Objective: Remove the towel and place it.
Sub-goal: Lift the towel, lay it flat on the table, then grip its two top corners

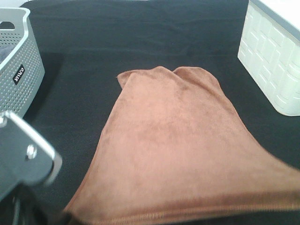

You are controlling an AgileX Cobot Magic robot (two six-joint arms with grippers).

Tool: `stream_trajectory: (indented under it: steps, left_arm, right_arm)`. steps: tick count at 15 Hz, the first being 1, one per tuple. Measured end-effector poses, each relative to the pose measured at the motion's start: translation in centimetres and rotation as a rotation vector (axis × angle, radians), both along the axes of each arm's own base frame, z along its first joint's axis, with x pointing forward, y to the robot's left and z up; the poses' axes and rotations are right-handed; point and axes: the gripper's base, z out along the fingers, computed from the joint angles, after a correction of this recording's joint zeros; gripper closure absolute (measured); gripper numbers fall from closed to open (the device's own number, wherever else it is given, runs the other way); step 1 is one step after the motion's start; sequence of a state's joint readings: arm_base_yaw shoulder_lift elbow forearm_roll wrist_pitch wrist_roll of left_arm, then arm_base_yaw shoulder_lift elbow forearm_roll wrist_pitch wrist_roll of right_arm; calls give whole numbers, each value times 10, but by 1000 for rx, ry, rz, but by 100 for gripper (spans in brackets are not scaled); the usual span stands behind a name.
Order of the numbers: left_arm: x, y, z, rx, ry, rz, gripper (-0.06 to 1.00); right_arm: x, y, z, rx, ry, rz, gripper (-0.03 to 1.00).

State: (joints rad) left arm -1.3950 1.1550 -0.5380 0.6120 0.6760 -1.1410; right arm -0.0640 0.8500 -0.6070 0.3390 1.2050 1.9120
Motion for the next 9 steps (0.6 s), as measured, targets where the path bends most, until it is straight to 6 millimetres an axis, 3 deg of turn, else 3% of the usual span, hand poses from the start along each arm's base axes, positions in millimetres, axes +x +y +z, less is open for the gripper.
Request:
stream_trajectory:
  steps: [4,9]
  left_arm:
    - [-27,-1,-4,39,87,-48,94]
    - [-41,8,-17,99,208,-74,94]
  right_arm:
    - [-22,6,-26,49,57,39,97]
    - [-36,21,-34,9,84,268,97]
